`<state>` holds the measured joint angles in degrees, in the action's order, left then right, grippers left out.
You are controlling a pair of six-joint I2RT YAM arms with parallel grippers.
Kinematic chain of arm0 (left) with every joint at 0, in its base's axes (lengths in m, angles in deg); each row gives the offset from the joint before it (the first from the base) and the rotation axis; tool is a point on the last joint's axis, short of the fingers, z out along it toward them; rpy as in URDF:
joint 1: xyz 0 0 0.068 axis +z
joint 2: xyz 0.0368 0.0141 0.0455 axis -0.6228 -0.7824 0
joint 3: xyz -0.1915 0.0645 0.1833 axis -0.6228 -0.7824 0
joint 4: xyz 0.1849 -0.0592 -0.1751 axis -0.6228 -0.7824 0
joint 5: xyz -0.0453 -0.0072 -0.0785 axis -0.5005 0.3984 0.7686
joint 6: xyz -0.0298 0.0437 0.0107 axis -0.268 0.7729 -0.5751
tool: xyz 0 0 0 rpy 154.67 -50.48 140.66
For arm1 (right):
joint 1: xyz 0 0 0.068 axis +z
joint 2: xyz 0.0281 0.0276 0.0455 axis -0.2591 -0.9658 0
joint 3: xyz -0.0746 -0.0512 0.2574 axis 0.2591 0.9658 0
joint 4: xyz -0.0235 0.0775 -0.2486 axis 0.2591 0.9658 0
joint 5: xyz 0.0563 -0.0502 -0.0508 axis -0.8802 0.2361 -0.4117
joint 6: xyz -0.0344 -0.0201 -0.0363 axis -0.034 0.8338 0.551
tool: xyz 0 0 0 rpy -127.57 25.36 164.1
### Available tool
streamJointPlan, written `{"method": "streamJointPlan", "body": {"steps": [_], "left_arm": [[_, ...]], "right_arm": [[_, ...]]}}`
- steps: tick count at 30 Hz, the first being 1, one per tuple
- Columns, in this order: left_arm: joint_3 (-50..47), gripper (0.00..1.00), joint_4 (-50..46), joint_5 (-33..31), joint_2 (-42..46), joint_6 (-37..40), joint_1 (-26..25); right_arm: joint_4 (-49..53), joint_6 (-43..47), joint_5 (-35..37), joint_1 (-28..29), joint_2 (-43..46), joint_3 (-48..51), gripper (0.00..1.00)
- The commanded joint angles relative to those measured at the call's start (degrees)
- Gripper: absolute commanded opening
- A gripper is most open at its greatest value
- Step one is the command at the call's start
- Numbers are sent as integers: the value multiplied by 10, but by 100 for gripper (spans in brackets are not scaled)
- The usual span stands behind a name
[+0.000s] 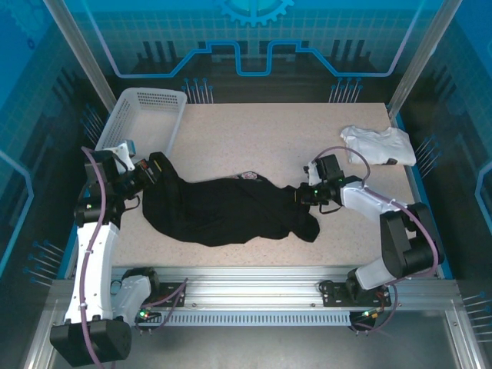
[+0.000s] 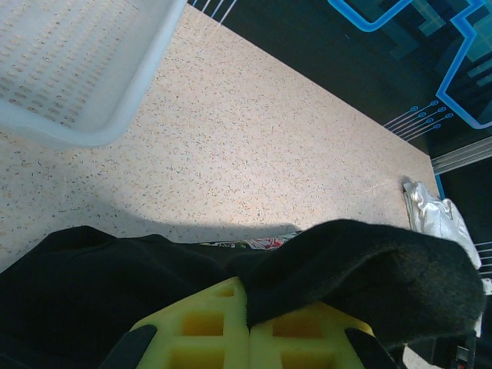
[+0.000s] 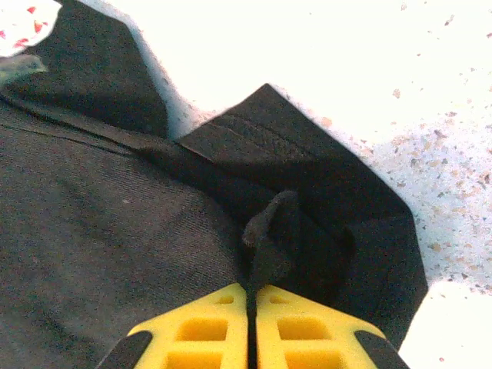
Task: Fold the inside-out t-shirt
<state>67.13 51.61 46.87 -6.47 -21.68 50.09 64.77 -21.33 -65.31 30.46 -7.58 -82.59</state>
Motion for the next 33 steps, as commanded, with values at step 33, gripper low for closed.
{"method": "streamJointPlan", "body": {"steps": [33], "left_arm": [[82, 0, 20, -37, 19, -26, 15]], "right_arm": [[57, -58, -156, -26, 288, 182, 10]]}}
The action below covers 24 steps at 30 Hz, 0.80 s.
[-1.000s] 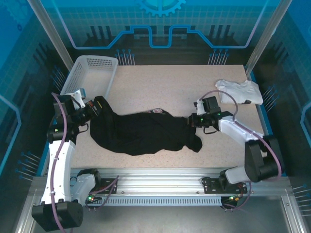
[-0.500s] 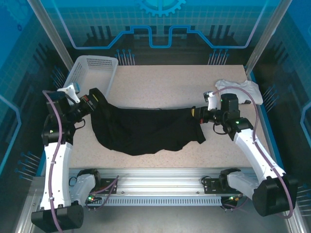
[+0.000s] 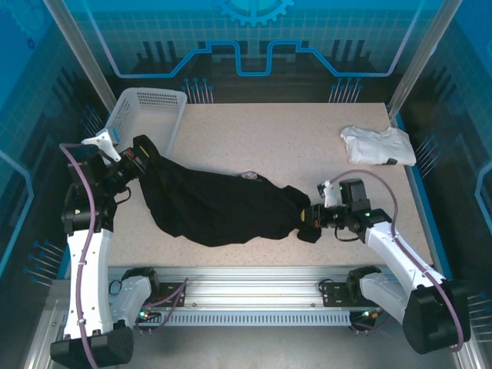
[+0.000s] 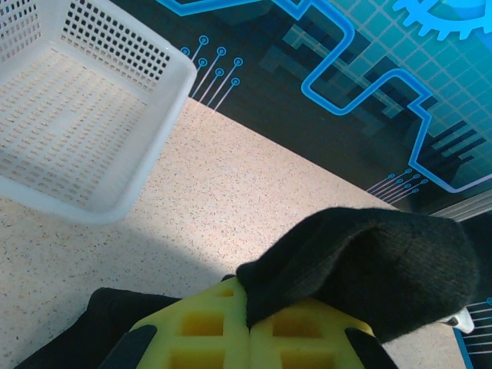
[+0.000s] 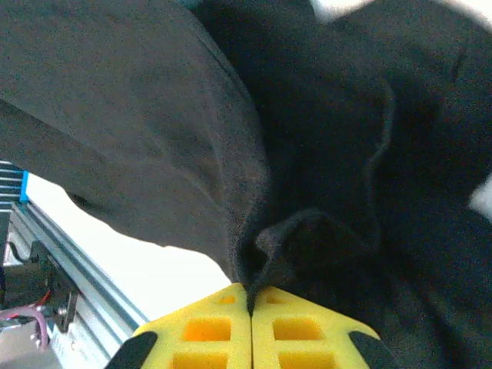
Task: Fold the inside-out t-shirt
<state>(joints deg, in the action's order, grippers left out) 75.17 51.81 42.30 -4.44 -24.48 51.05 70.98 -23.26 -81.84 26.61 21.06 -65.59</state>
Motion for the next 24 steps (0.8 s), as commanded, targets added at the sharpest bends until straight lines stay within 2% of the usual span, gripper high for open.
{"method": "streamJointPlan", "body": {"steps": [1, 4, 6, 8, 14, 18, 20, 22, 24], "left_arm": [[0, 0, 20, 12, -4, 1, 6], [-4, 0, 25, 19, -7, -1, 5], [-7, 0, 27, 22, -6, -1, 6], [-8, 0, 27, 24, -6, -1, 6], [-10, 0, 31, 28, -6, -1, 6], [-11, 0, 34, 31, -9, -1, 6], [-11, 0, 34, 31, -9, -2, 6], [-12, 0, 35, 32, -9, -2, 6], [-12, 0, 36, 33, -10, -3, 6]], "right_arm": [[-8, -43, 12, 12, -1, 15, 12], [-8, -43, 22, 10, -7, 9, 22], [-8, -47, 26, -2, -12, -1, 34], [-16, -60, 24, -19, -19, -5, 41], [-60, -88, 10, -41, -72, -21, 51], [-84, -99, -2, -43, -126, -41, 51], [-103, -108, -13, -43, -151, -45, 47], [-127, -118, -31, -43, -170, -47, 37], [-145, -126, -42, -43, -181, -51, 22]]}}
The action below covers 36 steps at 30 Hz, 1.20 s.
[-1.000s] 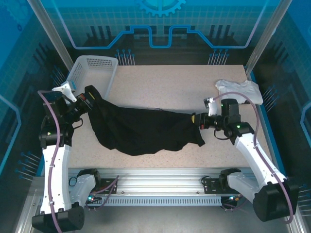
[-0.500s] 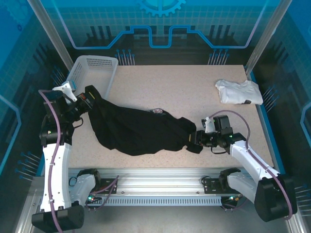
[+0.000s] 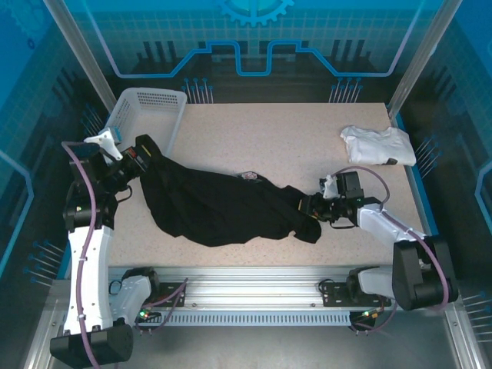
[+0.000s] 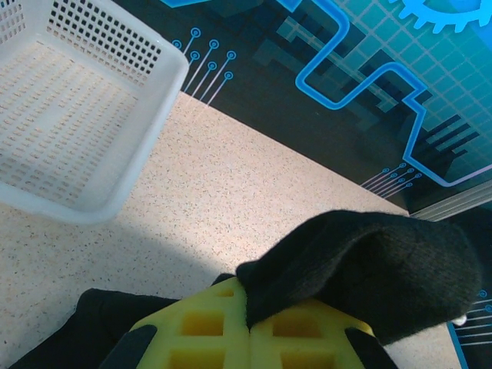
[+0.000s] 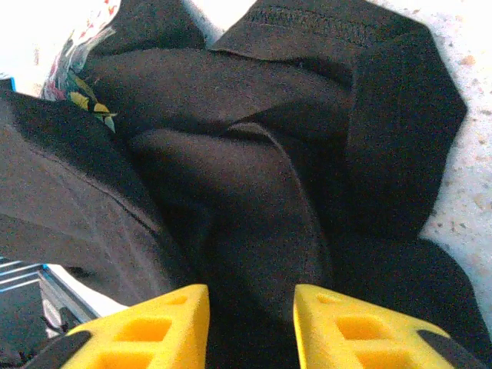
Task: Fold the inside-out t-shirt
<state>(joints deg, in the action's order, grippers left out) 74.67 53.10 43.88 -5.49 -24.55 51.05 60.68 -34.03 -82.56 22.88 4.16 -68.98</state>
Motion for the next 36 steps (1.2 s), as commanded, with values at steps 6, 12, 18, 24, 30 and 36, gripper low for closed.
{"method": "streamJointPlan", "body": {"steps": [6, 12, 18, 24, 30, 36], "left_arm": [[1, 0, 31, 32, -3, -20, 6], [11, 0, 35, 40, 3, -32, 6], [-7, 0, 49, 46, 5, -40, 6], [-11, 0, 63, 60, -7, -46, 6], [-17, 0, 63, 61, -5, -45, 6], [-12, 0, 61, 60, -5, -42, 6]], "right_arm": [[-53, -14, -32, -7, 6, -80, 0], [28, 26, 12, 2, 39, -169, 0], [194, 58, 83, 4, 75, -130, 45], [200, 23, 29, 4, 75, -72, 67], [106, -25, -4, 17, 31, -31, 61], [39, -39, -13, 19, -7, -41, 19]]}}
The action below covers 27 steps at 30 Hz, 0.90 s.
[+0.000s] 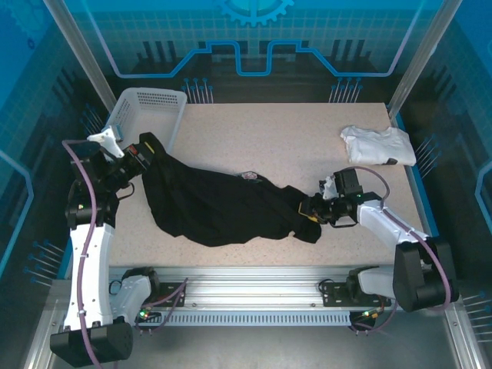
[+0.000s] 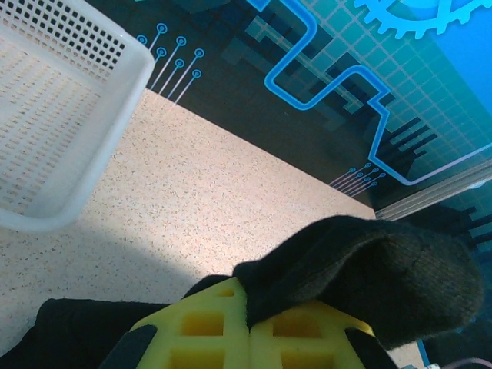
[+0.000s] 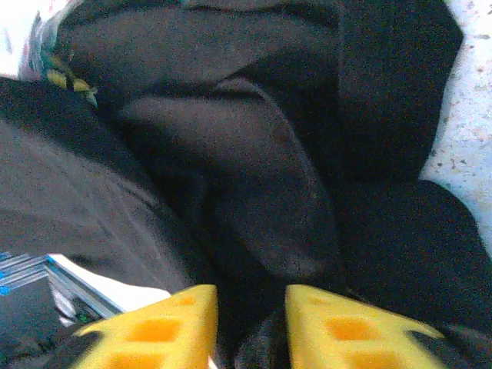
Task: Fold the inside-out t-shirt
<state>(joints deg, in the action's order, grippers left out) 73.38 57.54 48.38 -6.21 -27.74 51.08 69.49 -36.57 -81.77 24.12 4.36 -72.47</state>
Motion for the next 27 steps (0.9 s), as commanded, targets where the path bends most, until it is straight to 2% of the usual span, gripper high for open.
{"method": "streamJointPlan", "body": {"steps": [1, 4, 9, 11, 13, 14, 16, 18, 20, 23, 27], "left_arm": [[0, 0, 16, 15, 2, -10, 5], [2, 0, 19, 15, 1, -15, 5], [27, 0, 11, 10, 1, -21, 6], [43, 0, -2, -6, 4, -13, 7], [49, 0, -9, -17, 10, -8, 7], [46, 0, -8, -14, 13, -9, 7], [35, 0, 0, -7, 17, -16, 7], [23, 0, 11, -2, 17, -23, 7], [15, 0, 18, 5, 14, -27, 7], [13, 0, 24, 12, 9, -31, 7], [9, 0, 30, 15, 7, -32, 7]], "right_arm": [[-58, -13, -21, 6, -9, -11, 12], [-89, -7, -13, 5, 4, -39, 1], [-138, -3, -44, 15, 7, -138, 0], [-103, 27, -31, 26, 24, -188, 0], [-21, 65, 20, 33, 45, -210, 0], [22, 78, 49, 35, 53, -211, 3], [95, 93, 90, 35, 58, -200, 21], [137, 100, 98, 34, 56, -178, 35], [154, 98, 91, 34, 54, -148, 45], [144, 79, 72, 34, 57, -90, 52], [107, 56, 52, 37, 48, -43, 57]]}}
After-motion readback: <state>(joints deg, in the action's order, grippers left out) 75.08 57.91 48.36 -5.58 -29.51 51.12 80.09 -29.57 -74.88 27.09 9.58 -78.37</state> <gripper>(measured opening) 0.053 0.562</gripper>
